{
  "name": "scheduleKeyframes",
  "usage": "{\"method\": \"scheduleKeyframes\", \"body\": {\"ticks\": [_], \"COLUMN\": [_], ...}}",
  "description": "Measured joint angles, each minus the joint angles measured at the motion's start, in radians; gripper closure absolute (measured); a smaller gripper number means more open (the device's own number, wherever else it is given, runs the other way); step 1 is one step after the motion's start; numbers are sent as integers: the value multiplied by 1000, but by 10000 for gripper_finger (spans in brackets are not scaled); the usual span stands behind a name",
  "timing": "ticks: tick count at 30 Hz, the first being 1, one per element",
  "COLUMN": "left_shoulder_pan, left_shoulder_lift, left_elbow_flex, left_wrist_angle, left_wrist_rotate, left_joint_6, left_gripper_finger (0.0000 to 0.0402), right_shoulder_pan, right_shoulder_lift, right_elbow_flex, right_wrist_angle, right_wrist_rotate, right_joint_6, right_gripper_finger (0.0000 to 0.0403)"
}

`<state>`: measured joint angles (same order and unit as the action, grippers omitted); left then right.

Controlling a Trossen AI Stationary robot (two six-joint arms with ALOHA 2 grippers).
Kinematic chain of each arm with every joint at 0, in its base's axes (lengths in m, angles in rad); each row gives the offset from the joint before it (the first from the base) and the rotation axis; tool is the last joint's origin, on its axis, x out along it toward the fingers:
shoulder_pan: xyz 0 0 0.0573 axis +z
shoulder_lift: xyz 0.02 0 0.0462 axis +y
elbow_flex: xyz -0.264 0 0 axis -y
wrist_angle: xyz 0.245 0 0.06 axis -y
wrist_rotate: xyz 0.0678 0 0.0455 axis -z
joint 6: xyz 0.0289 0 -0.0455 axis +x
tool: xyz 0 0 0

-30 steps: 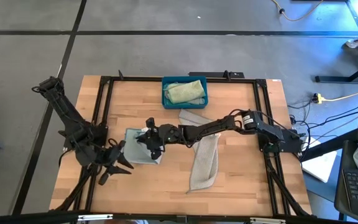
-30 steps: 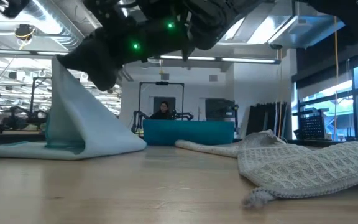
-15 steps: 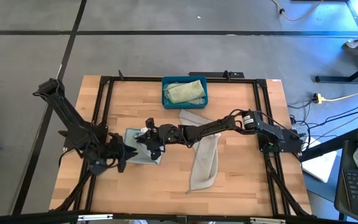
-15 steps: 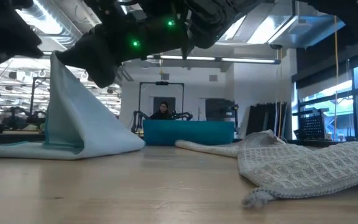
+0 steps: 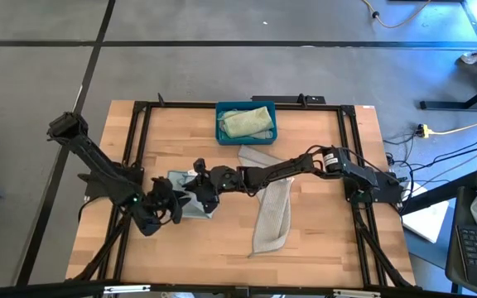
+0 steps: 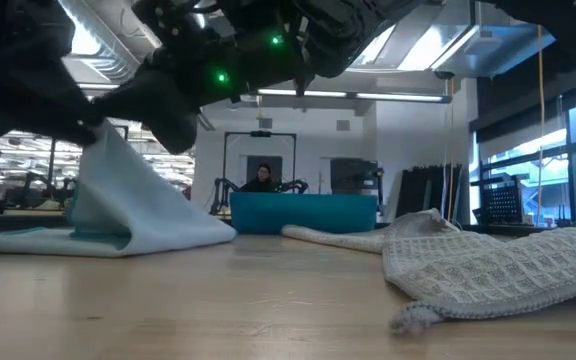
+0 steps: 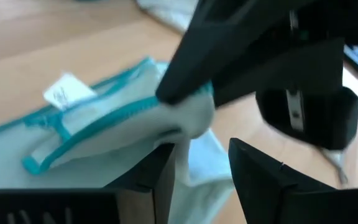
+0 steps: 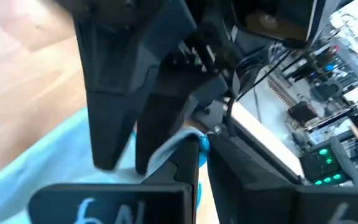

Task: Fold microfiber towels
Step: Fold the light blue towel

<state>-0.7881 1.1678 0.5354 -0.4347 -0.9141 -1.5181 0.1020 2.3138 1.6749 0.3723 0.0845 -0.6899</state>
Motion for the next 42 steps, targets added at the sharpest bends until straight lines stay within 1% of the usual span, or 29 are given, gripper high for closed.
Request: {"method": "scheduleKeyframes", "body": {"ticks": [4,7,9,12,14,16,18,24,28,32,36,38,42], "left_shoulder_pan": [-1,-27,-47,-71,-84,-88,-76,-47,-60,-79,-60,-37,6], "left_shoulder_lift": [-11,-29,-38,-45,-44,-36,-26,18,12,-7,-16,-16,-11], "left_elbow_flex": [0,0,0,5,10,10,10,10,10,10,10,10,10], "left_wrist_angle": [-3,-6,-33,-157,-223,-248,-238,-126,-110,-115,-147,-153,-151], "left_wrist_rotate": [111,151,157,123,60,-11,-48,-45,-55,-114,-173,-165,-117], "left_joint_6": [-33,-74,-112,-198,-257,-283,-280,-186,-175,-175,-178,-171,-139], "left_gripper_finger": [258,258,260,261,261,261,261,262,262,262,262,262,262], "right_shoulder_pan": [-5,-6,-6,-6,-6,-6,-7,-13,-20,-24,-24,-23,-23], "right_shoulder_lift": [0,0,0,0,0,0,0,0,0,0,0,0,0], "right_elbow_flex": [0,0,0,0,0,0,0,0,0,0,0,0,0], "right_wrist_angle": [-38,-34,-33,-32,-33,-32,-26,-17,-35,-50,-56,-55,-56], "right_wrist_rotate": [0,0,0,0,0,0,0,0,1,1,1,1,5], "right_joint_6": [-13,-35,-51,-52,-52,-52,-52,-52,-48,-48,-47,-47,-47], "right_gripper_finger": [368,368,368,368,368,368,368,368,368,368,368,368,368]}}
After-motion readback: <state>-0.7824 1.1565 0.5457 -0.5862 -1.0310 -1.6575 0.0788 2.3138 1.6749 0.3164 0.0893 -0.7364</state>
